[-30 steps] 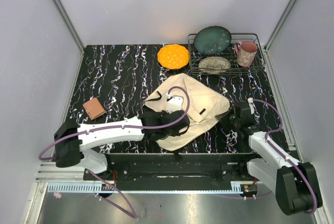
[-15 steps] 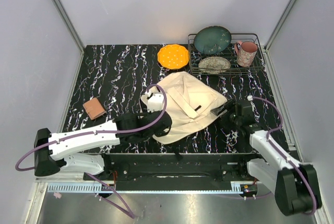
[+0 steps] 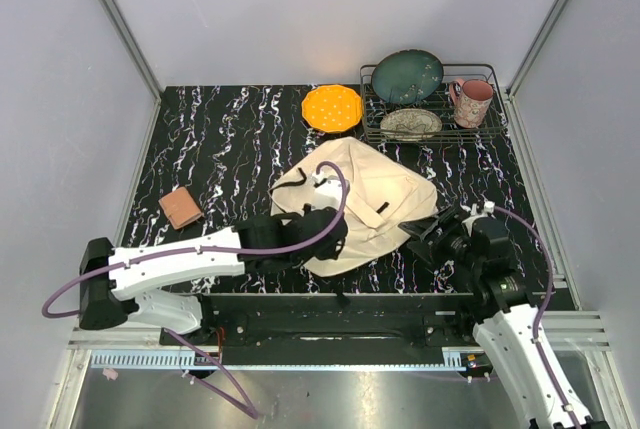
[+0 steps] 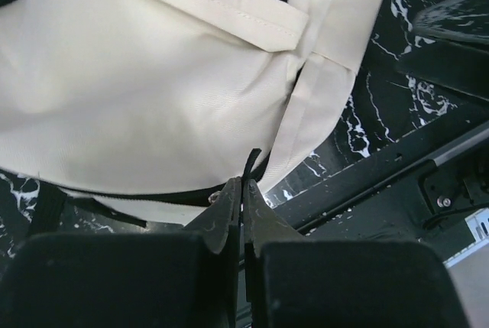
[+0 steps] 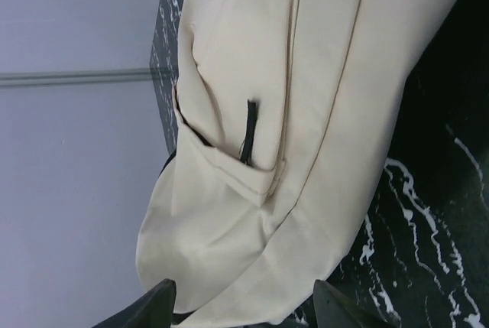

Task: Pack the student bag
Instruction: Zip the student bag at the center of the board.

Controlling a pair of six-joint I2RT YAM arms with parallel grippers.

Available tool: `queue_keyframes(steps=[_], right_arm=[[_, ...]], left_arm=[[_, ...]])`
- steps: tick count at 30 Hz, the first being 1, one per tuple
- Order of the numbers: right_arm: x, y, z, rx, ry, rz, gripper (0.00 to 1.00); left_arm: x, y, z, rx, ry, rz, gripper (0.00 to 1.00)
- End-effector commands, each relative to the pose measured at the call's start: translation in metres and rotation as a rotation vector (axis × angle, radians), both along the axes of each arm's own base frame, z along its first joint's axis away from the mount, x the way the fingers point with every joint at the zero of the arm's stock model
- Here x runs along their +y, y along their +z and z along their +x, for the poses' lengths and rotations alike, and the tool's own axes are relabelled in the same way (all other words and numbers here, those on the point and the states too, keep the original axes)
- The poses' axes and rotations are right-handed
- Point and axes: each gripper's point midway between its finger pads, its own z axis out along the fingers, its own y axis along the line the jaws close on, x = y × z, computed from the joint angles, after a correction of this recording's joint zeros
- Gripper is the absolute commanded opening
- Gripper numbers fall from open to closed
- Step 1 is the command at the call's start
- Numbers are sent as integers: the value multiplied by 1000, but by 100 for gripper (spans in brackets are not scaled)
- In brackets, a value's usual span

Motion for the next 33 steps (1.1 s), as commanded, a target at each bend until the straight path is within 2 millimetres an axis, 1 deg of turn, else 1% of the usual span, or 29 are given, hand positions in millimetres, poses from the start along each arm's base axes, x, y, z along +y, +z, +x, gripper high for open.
queue_keyframes(steps=[1, 2, 4, 5, 7, 9, 10, 11, 12, 13, 14, 15, 17, 18, 19, 20, 22, 23, 24, 25, 26, 27, 28, 30, 31, 32, 33], right_arm=[[19, 16, -12, 61, 87, 122, 76], [21, 17, -12, 73, 96, 132, 76], [29, 15, -14, 121, 126, 158, 78], [35, 17, -14, 124, 155, 171, 78], [40, 20, -14, 142, 160, 174, 79], [47, 15, -16, 198, 149, 162, 79], [51, 15, -18, 216, 156, 172, 80], [57, 21, -16, 203, 165, 200, 80], [67, 21, -19, 232, 179, 229, 80], [71, 20, -19, 244, 176, 240, 80], [75, 23, -18, 238, 173, 250, 80], [77, 17, -15, 256, 146, 242, 80], [84, 16, -17, 276, 151, 239, 81], [86, 11, -14, 301, 134, 243, 81], [89, 8, -16, 313, 138, 245, 81], [92, 11, -12, 299, 136, 264, 81], [97, 7, -7, 307, 117, 288, 78], [98, 10, -4, 296, 112, 297, 76], [100, 12, 1, 281, 109, 303, 69], [101, 15, 4, 273, 105, 306, 66], [102, 17, 6, 267, 104, 305, 60], [102, 15, 8, 266, 99, 294, 52], [101, 16, 8, 264, 96, 290, 40], [98, 16, 9, 257, 78, 283, 28], [95, 9, 8, 269, 64, 270, 16], [82, 0, 4, 283, 6, 252, 0], [77, -9, 2, 294, -17, 242, 0]], left_arm=[[-46, 41, 0, -53, -85, -149, 0], [-51, 45, -2, -57, -94, -164, 0], [-59, 42, -3, -49, -108, -163, 0], [-62, 45, -3, -52, -112, -169, 0], [-67, 42, -4, -50, -116, -159, 0], [-70, 43, -3, -48, -111, -162, 0], [-72, 40, -3, -46, -113, -156, 0], [-73, 42, -3, -49, -114, -161, 0], [-74, 42, -3, -48, -115, -163, 0], [-75, 40, -3, -45, -117, -160, 0], [-76, 40, -3, -47, -118, -160, 0], [-78, 41, -4, -45, -121, -164, 0], [-80, 41, -5, -45, -128, -164, 0], [-81, 42, -5, -45, -130, -166, 0], [-81, 42, -6, -46, -133, -164, 0], [-82, 44, -6, -48, -137, -171, 0], [-84, 44, -8, -47, -146, -173, 0], [-85, 44, -9, -47, -152, -172, 0], [-86, 43, -10, -48, -155, -169, 0], [-85, 43, -11, -47, -158, -168, 0], [-85, 42, -12, -46, -159, -167, 0], [-83, 41, -12, -46, -157, -166, 0], [-81, 37, -13, -40, -152, -158, 0], [-75, 37, -13, -42, -140, -157, 0], [-71, 32, -13, -37, -130, -148, 0], [-62, 26, -11, -39, -100, -139, 0], [-57, 27, -11, -39, -81, -147, 0]])
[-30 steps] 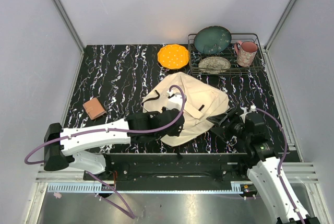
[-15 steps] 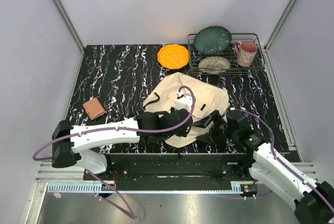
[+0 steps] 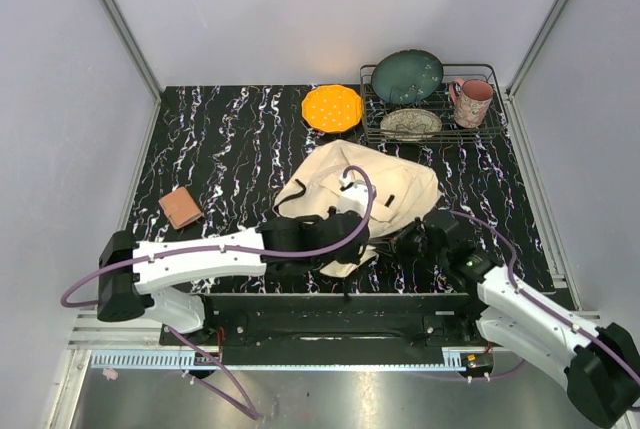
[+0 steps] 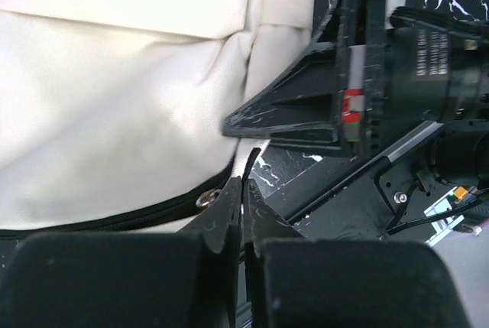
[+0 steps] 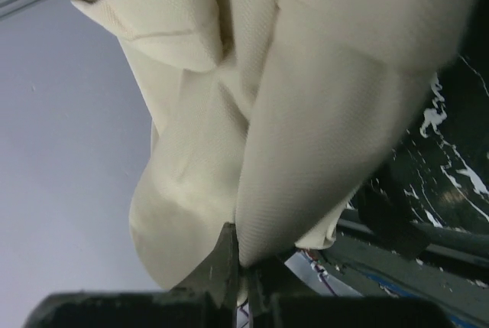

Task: Pack the student bag
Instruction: Zip the student bag at the center of the board.

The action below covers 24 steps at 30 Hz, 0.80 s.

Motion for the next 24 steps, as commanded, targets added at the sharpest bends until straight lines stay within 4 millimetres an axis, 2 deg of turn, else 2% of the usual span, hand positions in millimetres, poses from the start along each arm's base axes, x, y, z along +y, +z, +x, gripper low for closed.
queue_keyframes(steps=[1, 3, 4, 5, 6, 7, 9, 10, 14, 18, 20, 21, 23, 24], right_arm=[[-18, 8, 11, -68, -133, -1, 0], [-30, -1, 10, -59, -186, -14, 0], [-34, -7, 8, -48, -203, -22, 0], [-38, -5, 10, -61, -233, -10, 0], [-41, -13, 8, -49, -245, -16, 0], [-44, -15, 7, -49, -256, -16, 0], [-48, -17, 7, -57, -279, -15, 0], [-50, -19, 6, -54, -283, -21, 0], [-57, -21, 10, -78, -307, -66, 0], [-61, -15, 16, -118, -317, -111, 0], [-66, -15, 19, -132, -327, -153, 0], [-67, -9, 22, -145, -331, -160, 0], [-72, -8, 25, -172, -320, -217, 0], [-75, 2, 30, -191, -330, -227, 0]], left_arm=[[8, 19, 3, -26, 63, -101, 0], [19, 18, 6, -30, 114, -104, 0], [27, 11, 6, -29, 134, -78, 0], [34, 9, 10, -41, 166, -67, 0], [40, 9, 11, -34, 202, -76, 0], [51, -1, 11, -31, 227, -34, 0], [68, -6, 15, -36, 314, -18, 0], [82, -17, 14, -34, 334, 32, 0], [114, -28, 13, -33, 419, 59, 0], [150, -43, 11, -28, 492, 95, 0], [164, -40, 13, -35, 525, 80, 0], [172, -43, 13, -35, 535, 92, 0], [179, -40, 15, -36, 549, 70, 0], [181, -41, 16, -41, 544, 70, 0]])
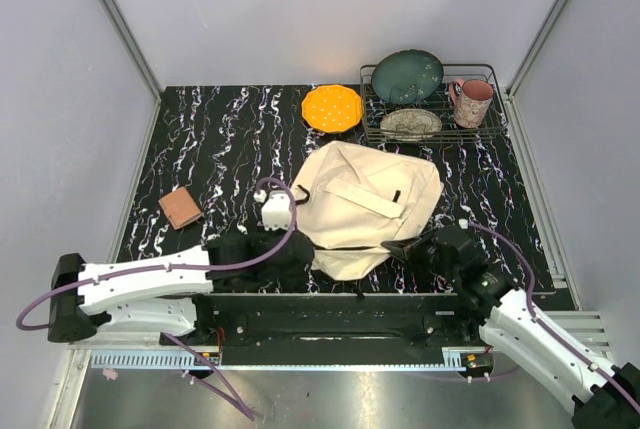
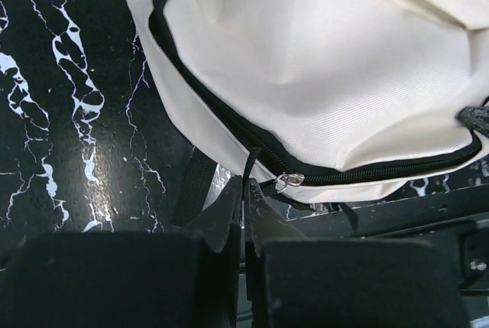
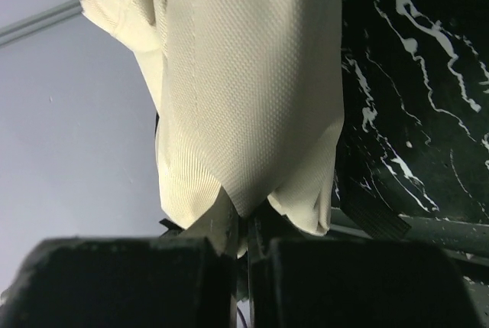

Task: Pack the student bag
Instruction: Zip the student bag at the center of the board.

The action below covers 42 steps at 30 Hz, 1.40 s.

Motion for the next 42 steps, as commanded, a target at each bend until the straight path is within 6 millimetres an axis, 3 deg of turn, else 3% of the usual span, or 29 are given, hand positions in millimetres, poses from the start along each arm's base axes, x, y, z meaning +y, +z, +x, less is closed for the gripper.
queue_keyframes(steps=[1, 2, 3, 5, 9, 11, 13, 14, 16, 22, 28, 36, 42], right_arm=[[-33, 24, 34, -123, -135, -174, 0], [-36, 23, 35, -131, -112, -223, 0], [-43, 37, 43, -153, -136, -236, 0], [-51, 36, 46, -148, -106, -302, 0], [-62, 51, 60, -168, -58, -390, 4], [-63, 47, 58, -151, -2, -452, 23], [-64, 53, 56, -145, 12, -469, 59], [-60, 55, 52, -141, 35, -444, 68], [-59, 57, 43, -126, 43, -426, 77], [-58, 77, -4, -111, -4, -231, 79], [-48, 58, -39, 9, 66, -142, 79], [-42, 46, -41, 60, 39, -55, 80], [-41, 46, -30, 36, 15, -53, 76]], left_arm=[[47, 3, 10, -64, 76, 89, 0], [46, 6, 10, -67, 69, 75, 0], [43, 7, 11, -75, 53, 77, 0], [32, 8, 9, -71, -3, 64, 0], [-14, 21, 8, -93, -183, -14, 0], [-35, 21, 2, -77, -258, -41, 0], [-60, 37, -1, -107, -342, -82, 0], [-71, 33, -5, -94, -381, -75, 0], [-92, 46, -10, -115, -434, -95, 0], [-136, 49, -24, -102, -525, -96, 0], [-164, 61, -34, -109, -592, -147, 0], [-211, 91, -45, -150, -698, -200, 0], [-228, 87, -53, -134, -749, -200, 0]])
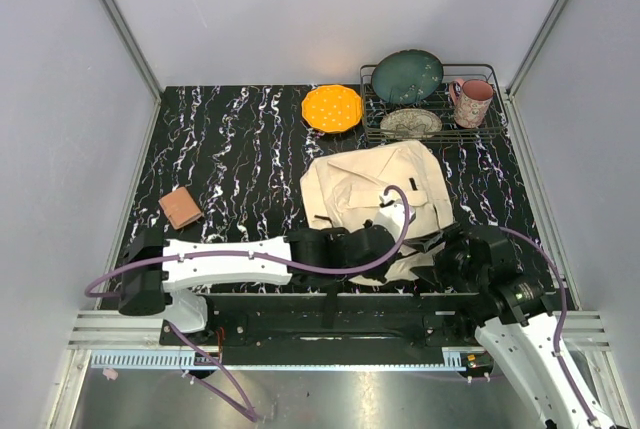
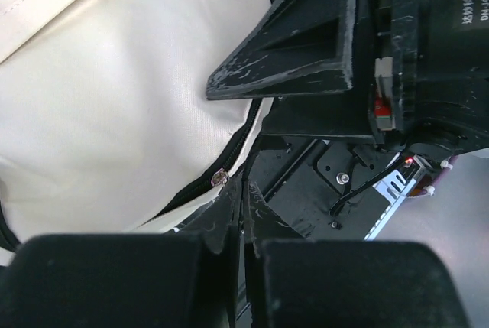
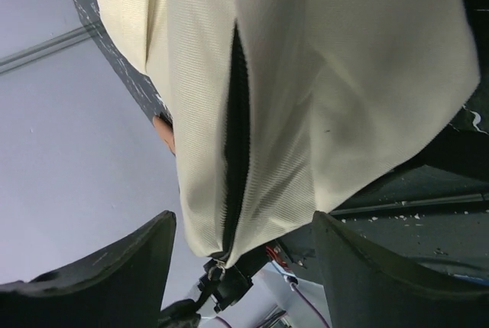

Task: Pack the student bag
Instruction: Zip the student bag at the center of the board.

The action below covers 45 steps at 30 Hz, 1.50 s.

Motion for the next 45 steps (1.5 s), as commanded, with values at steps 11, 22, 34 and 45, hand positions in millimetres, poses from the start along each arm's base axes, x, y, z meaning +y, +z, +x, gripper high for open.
queue_keyframes(steps=[11, 22, 34, 45], right_arm=[[-16, 3, 28, -108, -116, -61, 0], [-49, 0, 34, -122, -180, -279, 0], [-38, 18, 39, -163, -108, -270, 0], [-34, 14, 37, -144, -135, -210, 0]], left_arm=[[0, 29, -1, -30, 18, -101, 0], [124, -37, 34, -40, 384, 134, 0], [119, -6, 38, -38, 267, -60, 64], [23, 20, -1, 374, 219, -203, 87]])
